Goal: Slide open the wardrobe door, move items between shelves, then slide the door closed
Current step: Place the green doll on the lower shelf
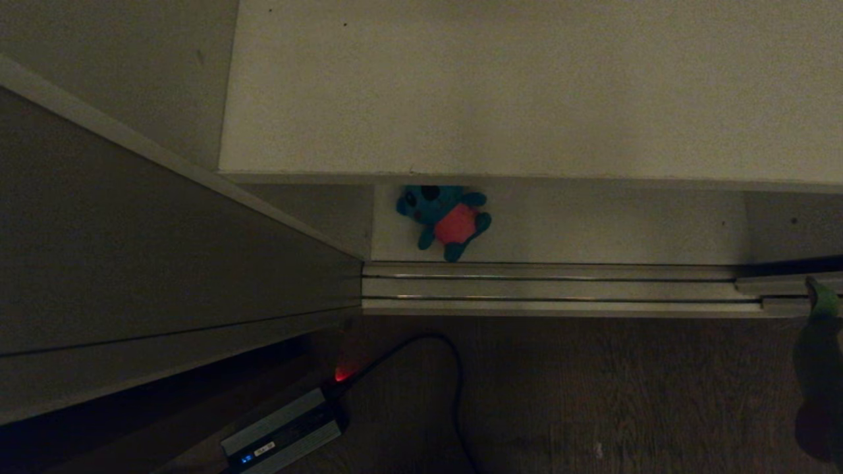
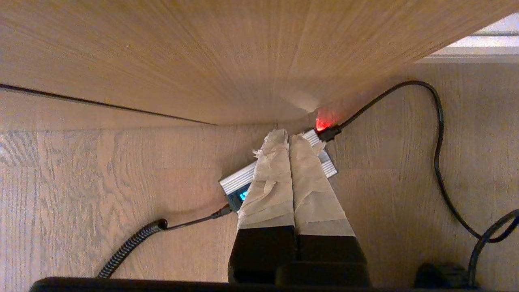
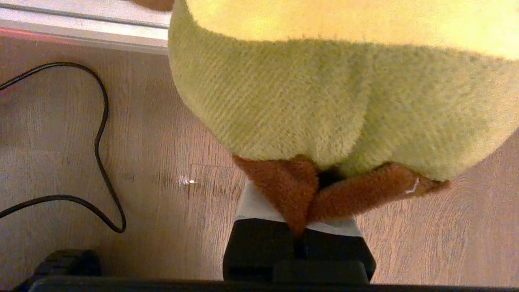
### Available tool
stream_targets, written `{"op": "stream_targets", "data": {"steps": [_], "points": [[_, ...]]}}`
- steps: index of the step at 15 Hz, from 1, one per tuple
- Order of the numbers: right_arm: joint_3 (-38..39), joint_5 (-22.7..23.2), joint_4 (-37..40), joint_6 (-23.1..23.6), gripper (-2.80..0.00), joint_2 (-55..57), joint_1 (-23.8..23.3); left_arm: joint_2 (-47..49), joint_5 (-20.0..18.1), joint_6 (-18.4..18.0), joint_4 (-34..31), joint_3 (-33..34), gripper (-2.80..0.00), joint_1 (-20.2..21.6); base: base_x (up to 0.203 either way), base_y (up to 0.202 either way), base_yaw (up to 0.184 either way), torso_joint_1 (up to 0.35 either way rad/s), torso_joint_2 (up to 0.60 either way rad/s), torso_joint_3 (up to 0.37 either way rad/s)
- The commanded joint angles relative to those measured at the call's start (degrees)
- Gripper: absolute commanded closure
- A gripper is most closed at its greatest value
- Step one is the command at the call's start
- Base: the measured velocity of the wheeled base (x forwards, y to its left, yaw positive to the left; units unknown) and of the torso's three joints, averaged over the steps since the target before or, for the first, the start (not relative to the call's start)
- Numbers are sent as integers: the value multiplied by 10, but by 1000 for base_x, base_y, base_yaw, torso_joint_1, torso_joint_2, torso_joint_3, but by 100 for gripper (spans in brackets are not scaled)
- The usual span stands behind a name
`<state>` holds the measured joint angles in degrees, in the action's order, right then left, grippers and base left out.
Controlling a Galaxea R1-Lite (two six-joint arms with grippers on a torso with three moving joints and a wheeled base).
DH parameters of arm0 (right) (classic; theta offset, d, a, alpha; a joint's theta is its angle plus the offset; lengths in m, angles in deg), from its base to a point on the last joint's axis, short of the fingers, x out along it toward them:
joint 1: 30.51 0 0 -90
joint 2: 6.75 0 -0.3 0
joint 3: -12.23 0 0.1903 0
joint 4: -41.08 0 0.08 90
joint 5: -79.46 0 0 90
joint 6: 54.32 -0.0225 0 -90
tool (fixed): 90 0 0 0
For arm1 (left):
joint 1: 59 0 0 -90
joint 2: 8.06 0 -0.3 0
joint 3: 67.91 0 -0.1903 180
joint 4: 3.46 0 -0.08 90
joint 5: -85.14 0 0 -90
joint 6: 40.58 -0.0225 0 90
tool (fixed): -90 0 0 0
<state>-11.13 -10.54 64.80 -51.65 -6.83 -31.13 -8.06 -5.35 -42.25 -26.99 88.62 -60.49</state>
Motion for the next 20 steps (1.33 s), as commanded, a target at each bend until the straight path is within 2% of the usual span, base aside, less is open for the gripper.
{"op": "stream_targets", "data": {"steps": [1, 13, 20], "points": [[2, 0, 0, 1, 0, 1, 0, -1, 0, 2, 1, 1, 0, 0, 0, 0, 0, 0, 0, 0], [2, 0, 0, 1, 0, 1, 0, -1, 3, 9, 2, 1, 0, 0, 0, 0, 0, 0, 0, 0], [3, 0, 0, 1, 0, 1, 0, -1, 3, 9, 2, 1, 0, 0, 0, 0, 0, 3, 2, 149]]}}
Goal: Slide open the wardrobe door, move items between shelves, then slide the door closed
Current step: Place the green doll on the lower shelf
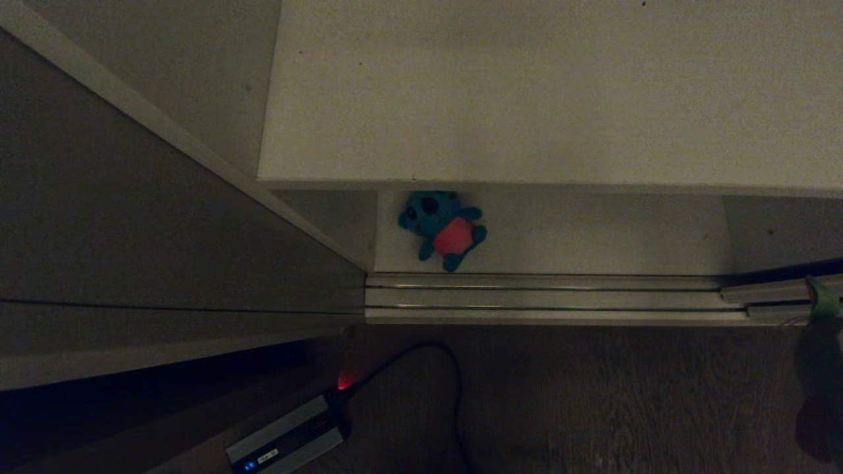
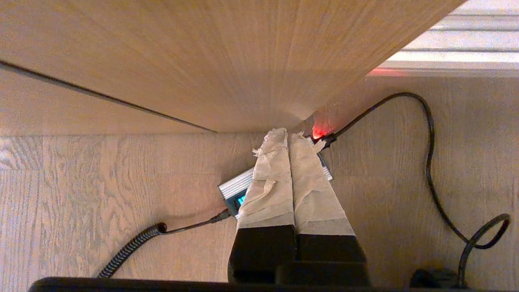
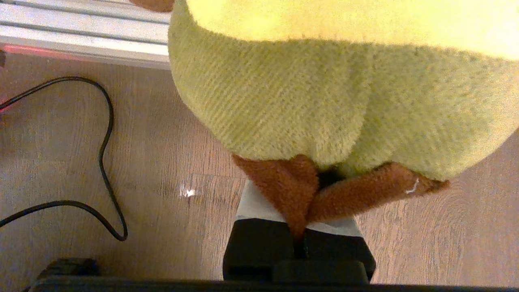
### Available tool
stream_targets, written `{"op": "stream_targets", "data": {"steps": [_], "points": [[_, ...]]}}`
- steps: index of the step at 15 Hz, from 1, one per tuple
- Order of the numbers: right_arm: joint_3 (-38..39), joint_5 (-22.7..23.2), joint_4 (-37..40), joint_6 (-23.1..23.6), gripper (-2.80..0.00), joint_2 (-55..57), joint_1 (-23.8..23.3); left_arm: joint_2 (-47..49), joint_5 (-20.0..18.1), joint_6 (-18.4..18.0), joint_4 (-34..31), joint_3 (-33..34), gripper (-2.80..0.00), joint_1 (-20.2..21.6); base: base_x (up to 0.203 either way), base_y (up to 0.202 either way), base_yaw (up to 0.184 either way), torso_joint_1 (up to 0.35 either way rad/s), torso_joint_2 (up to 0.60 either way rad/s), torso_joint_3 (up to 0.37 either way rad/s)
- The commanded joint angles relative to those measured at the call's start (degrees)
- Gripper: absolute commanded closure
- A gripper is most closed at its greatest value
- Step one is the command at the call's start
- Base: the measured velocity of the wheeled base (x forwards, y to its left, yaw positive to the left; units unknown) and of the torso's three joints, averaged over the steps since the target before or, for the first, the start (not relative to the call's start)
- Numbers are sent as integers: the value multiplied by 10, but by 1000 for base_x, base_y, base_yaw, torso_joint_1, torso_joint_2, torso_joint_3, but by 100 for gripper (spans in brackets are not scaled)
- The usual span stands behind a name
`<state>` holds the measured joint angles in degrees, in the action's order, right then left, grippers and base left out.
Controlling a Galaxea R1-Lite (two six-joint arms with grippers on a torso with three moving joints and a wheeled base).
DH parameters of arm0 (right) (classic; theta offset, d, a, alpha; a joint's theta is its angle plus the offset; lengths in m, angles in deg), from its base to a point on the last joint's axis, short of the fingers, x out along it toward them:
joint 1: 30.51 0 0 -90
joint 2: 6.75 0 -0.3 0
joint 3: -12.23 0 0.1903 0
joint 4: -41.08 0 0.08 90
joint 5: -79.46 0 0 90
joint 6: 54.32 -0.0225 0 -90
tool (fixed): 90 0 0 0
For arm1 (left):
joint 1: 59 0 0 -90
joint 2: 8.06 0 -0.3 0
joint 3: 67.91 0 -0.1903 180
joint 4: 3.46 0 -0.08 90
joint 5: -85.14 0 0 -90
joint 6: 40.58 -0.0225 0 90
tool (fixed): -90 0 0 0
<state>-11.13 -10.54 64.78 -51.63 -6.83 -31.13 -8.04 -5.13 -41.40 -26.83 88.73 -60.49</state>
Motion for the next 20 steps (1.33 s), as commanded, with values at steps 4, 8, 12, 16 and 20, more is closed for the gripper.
{"op": "stream_targets", "data": {"steps": [4, 8, 12, 16, 20], "points": [[2, 0, 0, 0, 0, 1, 0, -2, 1, -1, -1, 0, 0, 0, 0, 0, 0, 2, 2, 37], [3, 0, 0, 0, 0, 1, 0, -1, 2, 1, -1, 0, 0, 0, 0, 0, 0, 0, 0, 0], [2, 0, 0, -4, 0, 1, 0, -1, 1, -2, -1, 0, 0, 0, 0, 0, 0, 0, 0, 0], [2, 0, 0, -4, 0, 1, 0, -1, 0, -8, -3, 0, 0, 0, 0, 0, 0, 0, 0, 0], [2, 0, 0, -2, 0, 1, 0, -2, 0, -5, -1, 0, 0, 0, -69, 0, 1, 4, 1, -1]]}}
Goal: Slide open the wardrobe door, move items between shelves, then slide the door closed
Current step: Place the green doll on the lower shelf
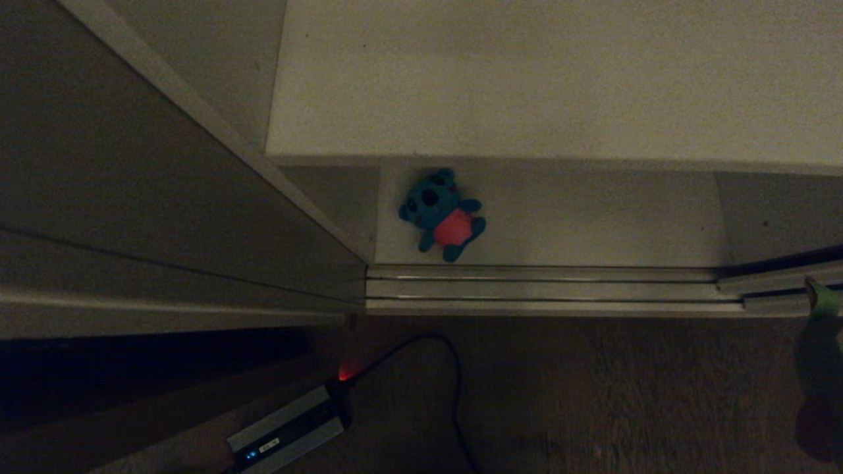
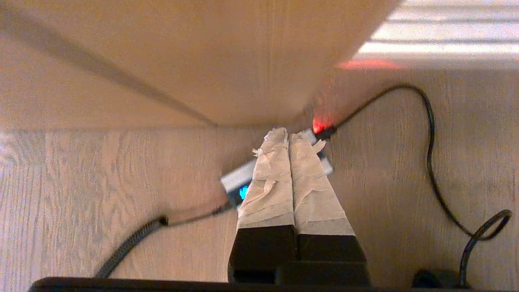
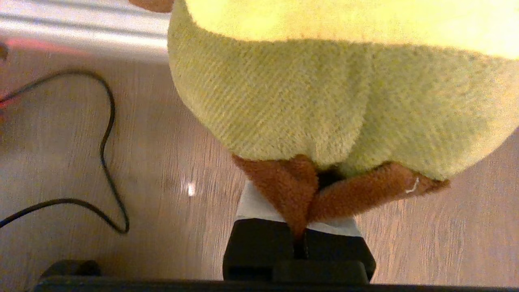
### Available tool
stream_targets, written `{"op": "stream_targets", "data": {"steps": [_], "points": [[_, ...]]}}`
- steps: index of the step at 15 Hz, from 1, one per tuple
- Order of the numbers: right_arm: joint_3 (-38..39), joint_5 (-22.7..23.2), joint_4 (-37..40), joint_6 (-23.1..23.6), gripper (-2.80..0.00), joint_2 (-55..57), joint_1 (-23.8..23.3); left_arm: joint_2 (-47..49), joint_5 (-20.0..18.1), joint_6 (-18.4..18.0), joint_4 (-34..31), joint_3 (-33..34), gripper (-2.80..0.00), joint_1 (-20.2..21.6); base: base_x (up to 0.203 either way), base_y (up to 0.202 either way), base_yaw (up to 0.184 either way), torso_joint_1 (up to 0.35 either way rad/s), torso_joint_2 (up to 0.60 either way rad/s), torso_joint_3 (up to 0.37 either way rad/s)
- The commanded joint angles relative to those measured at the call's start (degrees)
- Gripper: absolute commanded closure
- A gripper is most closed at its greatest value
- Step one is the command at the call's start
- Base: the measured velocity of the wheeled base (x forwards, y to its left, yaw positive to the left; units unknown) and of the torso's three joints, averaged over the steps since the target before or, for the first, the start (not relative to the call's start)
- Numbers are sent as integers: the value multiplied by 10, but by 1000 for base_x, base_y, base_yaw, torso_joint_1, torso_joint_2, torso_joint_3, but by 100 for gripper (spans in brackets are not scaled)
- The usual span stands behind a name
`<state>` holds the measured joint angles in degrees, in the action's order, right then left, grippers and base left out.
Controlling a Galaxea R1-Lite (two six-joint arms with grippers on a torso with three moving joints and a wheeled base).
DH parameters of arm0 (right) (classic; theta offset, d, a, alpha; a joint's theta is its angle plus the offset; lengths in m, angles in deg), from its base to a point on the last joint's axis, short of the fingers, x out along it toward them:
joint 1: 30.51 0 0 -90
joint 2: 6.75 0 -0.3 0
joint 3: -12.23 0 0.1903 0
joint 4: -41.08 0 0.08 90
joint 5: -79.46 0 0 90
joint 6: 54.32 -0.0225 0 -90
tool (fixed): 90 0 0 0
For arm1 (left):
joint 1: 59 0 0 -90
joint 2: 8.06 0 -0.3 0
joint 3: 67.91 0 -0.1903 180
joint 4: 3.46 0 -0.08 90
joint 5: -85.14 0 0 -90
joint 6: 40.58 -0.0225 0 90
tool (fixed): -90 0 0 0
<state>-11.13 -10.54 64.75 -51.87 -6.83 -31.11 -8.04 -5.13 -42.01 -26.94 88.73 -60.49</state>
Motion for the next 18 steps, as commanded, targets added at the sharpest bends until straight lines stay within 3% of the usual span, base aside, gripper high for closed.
{"op": "stream_targets", "data": {"steps": [1, 5, 13, 18], "points": [[2, 0, 0, -2, 0, 1, 0, -2, -1, 0, 0, 0, 0, 0, -197, 0, 0, 7, 7, 3], [2, 0, 0, -1, 0, 1, 0, -2, 2, 12, 1, 0, 0, 0, -167, 0, -4, 0, 4, 2], [-14, 5, 44, 4, 0, 4, 1, -2, 2, 13, 1, 0, 0, 0, 0, 0, 0, 0, 0, 0], [-5, 4, 17, -3, 0, 2, 2, -1, 2, 13, 1, 0, 0, 0, 0, 0, 0, 0, 0, 0]]}}
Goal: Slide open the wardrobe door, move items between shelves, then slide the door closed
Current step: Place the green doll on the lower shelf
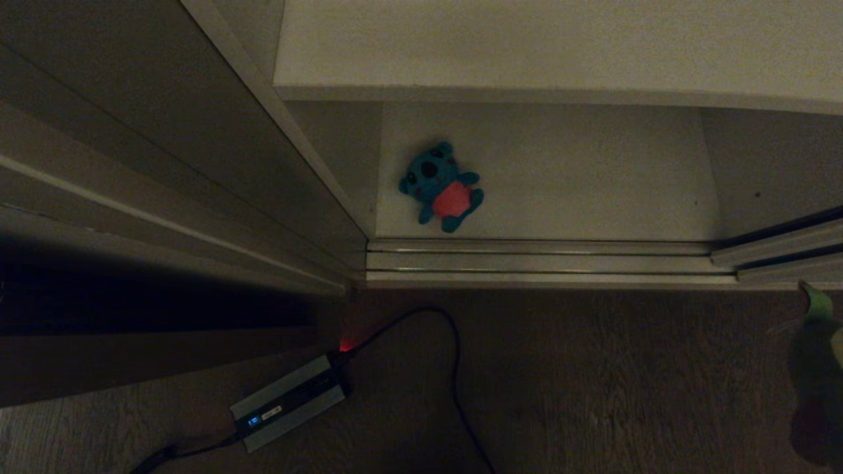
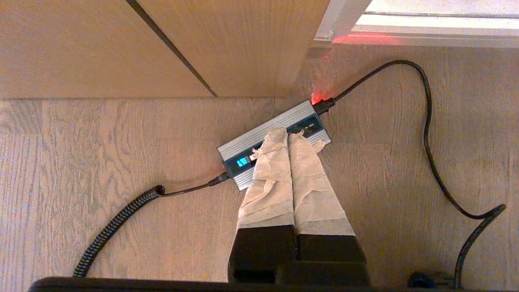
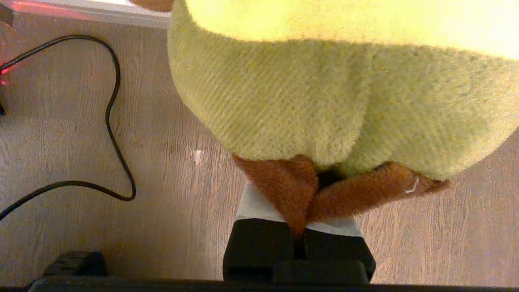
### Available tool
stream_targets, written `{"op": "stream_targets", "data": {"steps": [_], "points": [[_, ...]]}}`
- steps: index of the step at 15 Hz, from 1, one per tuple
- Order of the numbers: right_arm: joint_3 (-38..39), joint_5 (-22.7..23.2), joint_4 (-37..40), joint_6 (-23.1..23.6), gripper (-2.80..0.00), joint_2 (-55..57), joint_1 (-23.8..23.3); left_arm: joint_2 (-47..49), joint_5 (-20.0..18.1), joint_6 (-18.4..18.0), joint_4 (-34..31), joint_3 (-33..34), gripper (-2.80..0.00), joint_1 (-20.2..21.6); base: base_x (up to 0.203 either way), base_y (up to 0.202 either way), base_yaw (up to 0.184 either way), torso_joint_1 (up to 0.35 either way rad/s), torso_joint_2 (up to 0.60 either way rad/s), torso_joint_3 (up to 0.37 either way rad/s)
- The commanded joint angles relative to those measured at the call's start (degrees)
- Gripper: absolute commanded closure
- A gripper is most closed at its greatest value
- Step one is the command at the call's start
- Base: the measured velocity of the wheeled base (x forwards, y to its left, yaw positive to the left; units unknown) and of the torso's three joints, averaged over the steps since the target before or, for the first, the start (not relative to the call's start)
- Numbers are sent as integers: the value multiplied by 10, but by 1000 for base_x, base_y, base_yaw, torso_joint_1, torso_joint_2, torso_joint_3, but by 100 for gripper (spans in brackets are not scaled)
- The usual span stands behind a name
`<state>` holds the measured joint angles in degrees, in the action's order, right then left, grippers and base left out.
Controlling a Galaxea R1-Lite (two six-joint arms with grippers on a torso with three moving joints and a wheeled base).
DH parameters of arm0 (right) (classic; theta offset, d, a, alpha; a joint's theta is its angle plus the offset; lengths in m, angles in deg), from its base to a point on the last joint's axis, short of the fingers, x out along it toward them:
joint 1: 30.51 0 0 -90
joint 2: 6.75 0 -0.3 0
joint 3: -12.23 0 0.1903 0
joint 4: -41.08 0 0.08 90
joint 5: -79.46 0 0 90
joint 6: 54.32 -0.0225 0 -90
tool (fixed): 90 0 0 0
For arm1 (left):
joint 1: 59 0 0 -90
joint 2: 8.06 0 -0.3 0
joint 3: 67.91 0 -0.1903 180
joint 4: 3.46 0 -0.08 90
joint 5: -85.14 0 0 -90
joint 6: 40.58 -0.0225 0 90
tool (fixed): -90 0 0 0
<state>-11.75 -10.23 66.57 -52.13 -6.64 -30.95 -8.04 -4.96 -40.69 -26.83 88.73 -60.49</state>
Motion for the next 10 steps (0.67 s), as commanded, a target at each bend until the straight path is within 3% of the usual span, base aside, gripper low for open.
{"op": "stream_targets", "data": {"steps": [1, 5, 10], "points": [[-3, 0, 10, -3, 0, 1, 0, -1, 0, 0, 0, 0, 0, 0, 0, 0, 0, 0, 0, 0], [-102, -3, 80, -25, 0, 81, 0, -2, 0, 0, 0, 0, 0, 0, 0, 0, 0, 0, 0, 0], [-198, 0, 44, -64, 0, 303, 0, -2, 0, 0, 0, 0, 0, 0, 0, 0, 0, 0, 0, 0]]}}
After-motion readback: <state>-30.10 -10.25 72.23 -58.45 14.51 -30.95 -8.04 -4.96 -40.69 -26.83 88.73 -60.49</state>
